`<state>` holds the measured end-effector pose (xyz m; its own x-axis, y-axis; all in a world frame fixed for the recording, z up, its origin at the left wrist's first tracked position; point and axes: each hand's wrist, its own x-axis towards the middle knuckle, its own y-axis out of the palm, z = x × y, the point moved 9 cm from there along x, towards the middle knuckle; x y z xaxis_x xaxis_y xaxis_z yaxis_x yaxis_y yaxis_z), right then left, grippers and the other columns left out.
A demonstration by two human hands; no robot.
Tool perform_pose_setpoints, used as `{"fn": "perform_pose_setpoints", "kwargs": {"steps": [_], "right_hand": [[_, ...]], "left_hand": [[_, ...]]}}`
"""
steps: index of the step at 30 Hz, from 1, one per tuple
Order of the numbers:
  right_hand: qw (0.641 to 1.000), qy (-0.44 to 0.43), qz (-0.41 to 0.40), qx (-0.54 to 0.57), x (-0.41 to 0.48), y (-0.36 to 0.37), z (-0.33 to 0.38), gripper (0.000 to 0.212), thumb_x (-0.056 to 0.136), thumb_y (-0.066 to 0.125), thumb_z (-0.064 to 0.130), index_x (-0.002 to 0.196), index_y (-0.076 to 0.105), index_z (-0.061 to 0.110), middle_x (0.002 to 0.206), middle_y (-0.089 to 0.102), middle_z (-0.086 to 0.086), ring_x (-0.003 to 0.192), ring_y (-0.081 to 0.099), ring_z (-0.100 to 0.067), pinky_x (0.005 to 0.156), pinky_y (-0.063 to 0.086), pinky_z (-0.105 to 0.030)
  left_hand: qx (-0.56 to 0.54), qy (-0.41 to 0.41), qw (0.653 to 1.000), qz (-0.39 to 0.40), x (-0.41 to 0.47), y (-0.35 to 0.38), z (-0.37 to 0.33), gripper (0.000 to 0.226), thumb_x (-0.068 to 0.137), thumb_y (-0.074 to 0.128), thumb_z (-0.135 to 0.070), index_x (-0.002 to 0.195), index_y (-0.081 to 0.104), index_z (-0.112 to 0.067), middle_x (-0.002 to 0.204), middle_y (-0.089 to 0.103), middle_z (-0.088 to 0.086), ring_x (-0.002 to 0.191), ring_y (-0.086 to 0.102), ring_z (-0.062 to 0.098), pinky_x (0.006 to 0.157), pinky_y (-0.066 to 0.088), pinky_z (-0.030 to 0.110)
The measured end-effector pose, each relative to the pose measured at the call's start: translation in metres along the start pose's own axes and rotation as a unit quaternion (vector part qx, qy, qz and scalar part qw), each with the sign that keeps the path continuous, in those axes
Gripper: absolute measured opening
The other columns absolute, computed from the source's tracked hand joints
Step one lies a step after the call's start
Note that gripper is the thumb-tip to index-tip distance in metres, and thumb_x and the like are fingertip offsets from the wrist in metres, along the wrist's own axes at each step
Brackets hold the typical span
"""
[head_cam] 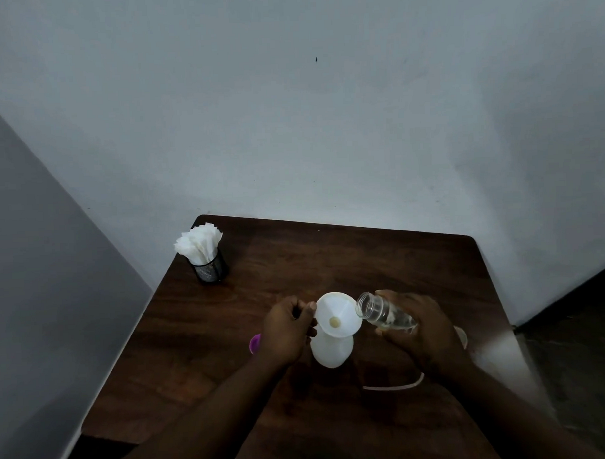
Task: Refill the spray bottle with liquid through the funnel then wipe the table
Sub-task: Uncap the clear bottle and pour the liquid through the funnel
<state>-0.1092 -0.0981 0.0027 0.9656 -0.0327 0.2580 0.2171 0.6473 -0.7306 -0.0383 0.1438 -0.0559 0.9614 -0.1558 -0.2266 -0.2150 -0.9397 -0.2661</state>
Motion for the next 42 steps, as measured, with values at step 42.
{"fn": "perform_pose_setpoints", "kwargs": {"steps": [42], "right_hand": [[0.992,-0.024,0.028,-0.12,0.005,0.005,-0.015,0.065,0.071,0.076,0.051,0.133,0.059,0.038,0.113,0.065,0.012,0.102,0.057,-0.015,0.09,0.044,-0.037]], "left_hand": [[-0.011,0.001,1.0,-0.01,-0.007,0.001,-0.006,0.024,0.1,0.062,-0.025,0.081,0.061,-0.011,0.078,0.075,0.005,0.066,0.075,0.019,0.06,0.06,0.034]]}}
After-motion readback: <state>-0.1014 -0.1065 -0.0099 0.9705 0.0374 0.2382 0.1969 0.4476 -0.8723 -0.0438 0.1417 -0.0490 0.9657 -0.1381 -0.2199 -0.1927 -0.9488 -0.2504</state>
